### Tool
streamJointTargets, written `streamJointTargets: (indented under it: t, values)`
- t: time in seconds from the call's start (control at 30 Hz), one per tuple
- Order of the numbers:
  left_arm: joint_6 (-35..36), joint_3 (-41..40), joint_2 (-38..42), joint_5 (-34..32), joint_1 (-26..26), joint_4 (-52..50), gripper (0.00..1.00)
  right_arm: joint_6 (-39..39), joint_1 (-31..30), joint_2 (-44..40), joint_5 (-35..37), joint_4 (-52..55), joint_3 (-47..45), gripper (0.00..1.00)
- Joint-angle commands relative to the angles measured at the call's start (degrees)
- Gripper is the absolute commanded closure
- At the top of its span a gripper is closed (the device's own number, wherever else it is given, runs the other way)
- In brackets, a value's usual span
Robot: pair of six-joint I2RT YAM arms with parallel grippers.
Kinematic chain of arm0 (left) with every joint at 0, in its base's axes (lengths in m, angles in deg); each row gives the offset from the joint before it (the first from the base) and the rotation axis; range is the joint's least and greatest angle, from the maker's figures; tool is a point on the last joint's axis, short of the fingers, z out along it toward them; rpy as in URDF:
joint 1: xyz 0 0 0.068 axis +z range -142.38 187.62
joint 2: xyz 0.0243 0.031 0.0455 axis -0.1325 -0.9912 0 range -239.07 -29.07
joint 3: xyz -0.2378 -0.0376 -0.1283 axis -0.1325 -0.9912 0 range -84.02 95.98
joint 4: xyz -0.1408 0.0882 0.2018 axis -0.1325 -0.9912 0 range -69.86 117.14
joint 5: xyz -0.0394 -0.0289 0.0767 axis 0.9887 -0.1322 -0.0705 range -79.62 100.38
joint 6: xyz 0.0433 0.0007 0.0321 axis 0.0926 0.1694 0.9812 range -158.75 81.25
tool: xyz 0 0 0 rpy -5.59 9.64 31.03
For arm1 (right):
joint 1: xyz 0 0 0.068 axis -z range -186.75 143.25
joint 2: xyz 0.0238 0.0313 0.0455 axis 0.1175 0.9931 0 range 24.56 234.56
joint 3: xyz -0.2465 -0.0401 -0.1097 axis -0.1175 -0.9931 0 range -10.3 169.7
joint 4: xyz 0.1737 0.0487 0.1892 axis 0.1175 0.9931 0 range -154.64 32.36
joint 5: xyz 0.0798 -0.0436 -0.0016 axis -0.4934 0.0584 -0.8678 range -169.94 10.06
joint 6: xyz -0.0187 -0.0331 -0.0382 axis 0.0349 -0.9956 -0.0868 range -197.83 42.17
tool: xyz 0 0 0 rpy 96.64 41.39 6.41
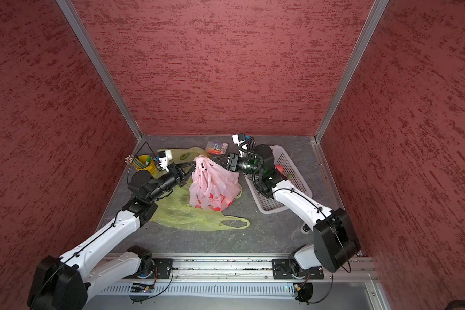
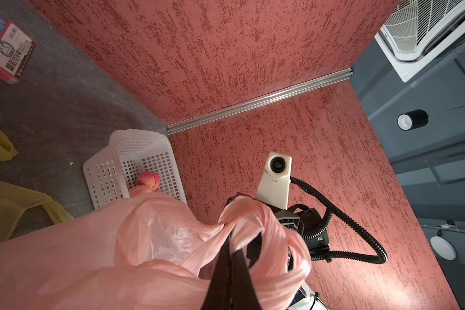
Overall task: Place the peach into a plastic bag & tie a knot
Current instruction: Tie the plastic bag to the plastic bag.
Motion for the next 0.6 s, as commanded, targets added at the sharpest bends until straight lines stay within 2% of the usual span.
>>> streamJointTargets:
  t: [0.0, 0.27, 0.43, 0.57]
  values:
    - [2.1, 1.3, 0.6, 0.7, 0.4, -1.3, 1.00, -2.5, -1.7, -2.1, -0.3, 4.2, 1.8, 0.57]
    - [2.1, 1.4, 0.6, 0.6, 0.4, -1.3, 1.00, -2.2, -5.8, -0.8, -1.7, 4.9, 3.1, 0.51]
    - [1.9, 1.5, 0.9, 0.5, 0.4, -1.5, 1.00, -2.0, -7.5, 0.7, -2.1, 3.8, 4.2, 0.52]
    - [1.9, 1.6, 1.1, 0.6, 0.3, -1.6, 1.00, -1.6, -7.8, 1.7, -2.3, 3.0, 4.5, 0.57]
